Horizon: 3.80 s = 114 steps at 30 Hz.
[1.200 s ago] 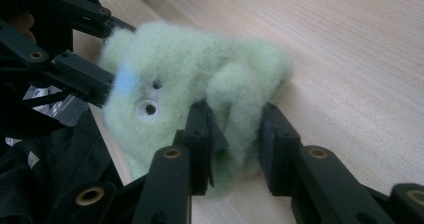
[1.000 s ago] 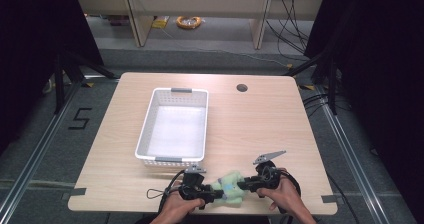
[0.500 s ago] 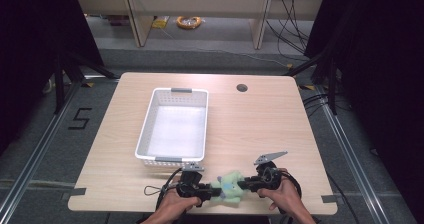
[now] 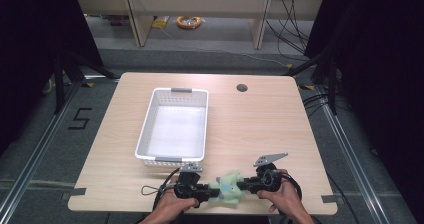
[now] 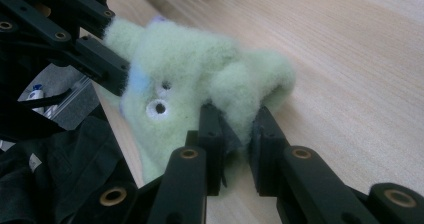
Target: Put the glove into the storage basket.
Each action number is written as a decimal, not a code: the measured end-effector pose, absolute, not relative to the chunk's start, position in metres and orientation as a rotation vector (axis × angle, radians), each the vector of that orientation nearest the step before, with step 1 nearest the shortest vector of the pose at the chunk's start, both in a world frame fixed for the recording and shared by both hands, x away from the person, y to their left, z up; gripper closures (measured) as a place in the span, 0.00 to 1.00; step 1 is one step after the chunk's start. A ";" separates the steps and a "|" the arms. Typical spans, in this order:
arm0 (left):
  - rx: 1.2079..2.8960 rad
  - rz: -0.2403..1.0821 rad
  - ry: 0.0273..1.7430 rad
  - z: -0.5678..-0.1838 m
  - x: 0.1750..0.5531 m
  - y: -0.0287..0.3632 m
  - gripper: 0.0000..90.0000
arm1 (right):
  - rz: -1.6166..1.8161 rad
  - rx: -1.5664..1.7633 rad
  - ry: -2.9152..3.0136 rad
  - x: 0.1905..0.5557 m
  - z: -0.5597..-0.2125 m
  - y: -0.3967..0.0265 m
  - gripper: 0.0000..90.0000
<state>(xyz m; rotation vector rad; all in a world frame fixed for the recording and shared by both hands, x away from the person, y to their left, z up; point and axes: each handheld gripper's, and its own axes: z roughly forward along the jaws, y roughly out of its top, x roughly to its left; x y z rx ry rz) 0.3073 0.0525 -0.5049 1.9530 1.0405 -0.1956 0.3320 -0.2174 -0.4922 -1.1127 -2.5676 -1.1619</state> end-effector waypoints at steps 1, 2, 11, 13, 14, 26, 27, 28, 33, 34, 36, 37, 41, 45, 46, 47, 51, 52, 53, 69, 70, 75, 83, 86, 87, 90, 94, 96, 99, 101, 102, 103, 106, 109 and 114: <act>1.950 -0.212 1.024 -0.505 0.307 0.053 0.79 | -1.165 -1.108 -2.571 0.332 -0.492 -0.217 0.88; 1.950 -0.212 1.024 -0.505 0.307 0.053 0.79 | -1.165 -1.108 -2.571 0.332 -0.492 -0.217 0.88; 1.941 -0.197 1.000 -0.498 0.301 0.060 0.79 | -1.200 -1.074 -2.580 0.325 -0.481 -0.211 0.88; 1.942 -0.198 0.996 -0.497 0.301 0.060 0.79 | -1.195 -1.101 -2.560 0.323 -0.479 -0.209 0.88; 1.936 -0.198 0.997 -0.496 0.301 0.061 0.79 | -1.207 -1.073 -2.589 0.325 -0.479 -0.210 0.88; 1.924 -0.184 0.965 -0.479 0.305 0.065 0.79 | -1.247 -1.064 -2.608 0.326 -0.459 -0.208 0.88; 1.924 -0.182 0.968 -0.478 0.305 0.065 0.79 | -1.262 -1.060 -2.614 0.326 -0.459 -0.208 0.88; 1.924 -0.182 0.968 -0.478 0.305 0.065 0.79 | -1.262 -1.060 -2.614 0.326 -0.459 -0.208 0.88; 1.933 -0.173 0.956 -0.465 0.307 0.068 0.79 | -1.262 -1.069 -2.611 0.327 -0.449 -0.206 0.88; 1.933 -0.173 0.956 -0.465 0.307 0.068 0.79 | -1.262 -1.069 -2.611 0.327 -0.449 -0.206 0.88; 1.931 -0.170 0.951 -0.460 0.307 0.070 0.79 | -1.274 -1.065 -2.600 0.327 -0.445 -0.204 0.88; 1.941 -0.161 0.944 -0.454 0.309 0.072 0.79 | -1.298 -1.028 -2.612 0.330 -0.441 -0.204 0.88; 1.941 -0.159 0.928 -0.442 0.313 0.075 0.79 | -1.298 -1.037 -2.616 0.332 -0.430 -0.201 0.88; 1.938 -0.144 0.931 -0.430 0.317 0.081 0.79 | -1.337 -1.023 -2.612 0.336 -0.420 -0.196 0.88; 1.943 -0.135 0.924 -0.427 0.319 0.083 0.79 | -1.333 -1.021 -2.615 0.337 -0.417 -0.195 0.88; 1.943 -0.135 0.924 -0.427 0.319 0.083 0.79 | -1.333 -1.021 -2.615 0.337 -0.417 -0.195 0.88; 1.921 -0.129 0.953 -0.414 0.328 0.097 0.79 | -1.368 -0.977 -2.632 0.351 -0.406 -0.184 0.88; 1.921 -0.129 0.953 -0.414 0.328 0.097 0.79 | -1.368 -0.977 -2.632 0.351 -0.406 -0.184 0.88; 1.923 -0.117 0.955 -0.411 0.330 0.101 0.79 | -1.359 -0.990 -2.620 0.353 -0.402 -0.181 0.88; 1.889 -0.064 1.110 -0.395 0.379 0.163 0.78 | -1.329 -0.986 -2.621 0.412 -0.382 -0.109 0.88; 1.889 -0.064 1.110 -0.395 0.379 0.163 0.78 | -1.329 -0.986 -2.621 0.412 -0.382 -0.109 0.88; 1.914 -0.066 1.190 -0.406 0.401 0.178 0.78 | -1.286 -1.034 -2.615 0.432 -0.394 -0.085 0.88; 1.998 -0.107 1.233 -0.422 0.421 0.185 0.78 | -1.221 -1.068 -2.642 0.445 -0.415 -0.067 0.88; 2.030 -0.111 1.244 -0.428 0.426 0.187 0.78 | -1.191 -1.098 -2.637 0.451 -0.426 -0.061 0.88; 2.030 -0.111 1.244 -0.428 0.426 0.187 0.78 | -1.191 -1.098 -2.637 0.451 -0.426 -0.061 0.88; 2.046 -0.126 1.255 -0.430 0.429 0.190 0.77 | -1.161 -1.105 -2.631 0.453 -0.432 -0.055 0.88; 2.093 -0.132 1.259 -0.434 0.436 0.195 0.77 | -1.128 -1.115 -2.646 0.456 -0.438 -0.049 0.88; 2.080 -0.130 1.280 -0.437 0.437 0.194 0.77 | -1.093 -1.133 -2.647 0.457 -0.440 -0.046 0.88; 2.124 -0.131 1.268 -0.442 0.441 0.194 0.77 | -1.055 -1.145 -2.657 0.459 -0.446 -0.043 0.88; 2.128 -0.134 1.261 -0.443 0.441 0.193 0.76 | -1.034 -1.164 -2.657 0.459 -0.446 -0.043 0.88; 2.136 -0.132 1.272 -0.444 0.442 0.192 0.76 | -1.033 -1.143 -2.665 0.460 -0.448 -0.042 0.87; 2.136 -0.132 1.272 -0.444 0.442 0.192 0.76 | -1.023 -1.147 -2.669 0.460 -0.448 -0.042 0.87; 2.173 -0.125 1.265 -0.447 0.443 0.190 0.76 | -1.008 -1.145 -2.683 0.460 -0.450 -0.041 0.87; 2.205 -0.102 1.269 -0.450 0.444 0.186 0.75 | -0.988 -1.148 -2.693 0.460 -0.451 -0.038 0.87; 2.246 -0.075 1.268 -0.452 0.446 0.182 0.75 | -0.936 -1.157 -2.719 0.460 -0.455 -0.034 0.84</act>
